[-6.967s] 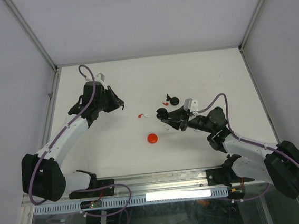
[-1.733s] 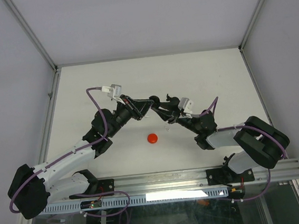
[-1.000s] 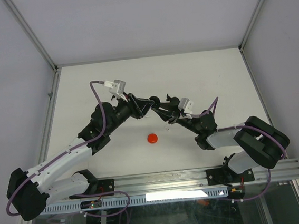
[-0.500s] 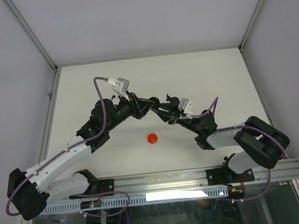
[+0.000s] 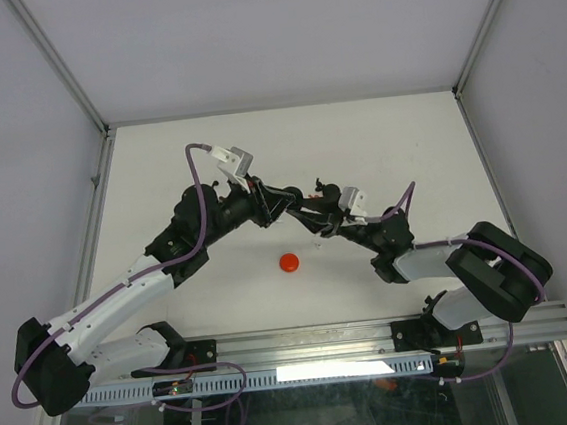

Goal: Insert the wireless bluetooth earbuds into the charging case
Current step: Place the earbud in the charging case.

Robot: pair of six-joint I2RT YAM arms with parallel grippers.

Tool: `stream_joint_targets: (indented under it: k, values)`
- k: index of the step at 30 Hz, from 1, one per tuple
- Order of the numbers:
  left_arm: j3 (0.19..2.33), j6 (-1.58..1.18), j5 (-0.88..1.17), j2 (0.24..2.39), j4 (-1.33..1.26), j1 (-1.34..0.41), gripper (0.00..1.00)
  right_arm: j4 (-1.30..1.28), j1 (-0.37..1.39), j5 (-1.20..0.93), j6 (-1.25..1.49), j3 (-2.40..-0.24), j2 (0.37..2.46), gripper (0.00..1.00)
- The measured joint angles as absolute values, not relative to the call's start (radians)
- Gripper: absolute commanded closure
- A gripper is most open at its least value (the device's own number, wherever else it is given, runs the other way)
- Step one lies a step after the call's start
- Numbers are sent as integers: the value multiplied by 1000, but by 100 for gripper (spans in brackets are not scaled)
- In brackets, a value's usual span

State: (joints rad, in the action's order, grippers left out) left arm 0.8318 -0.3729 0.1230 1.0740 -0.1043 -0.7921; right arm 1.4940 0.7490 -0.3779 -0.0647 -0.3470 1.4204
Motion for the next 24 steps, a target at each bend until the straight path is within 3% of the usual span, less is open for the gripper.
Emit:
stream_joint_targets:
  k: [24]
  values:
    - [823, -352, 244, 1033, -84, -750, 82, 1514, 616, -772, 287, -450, 1477, 100]
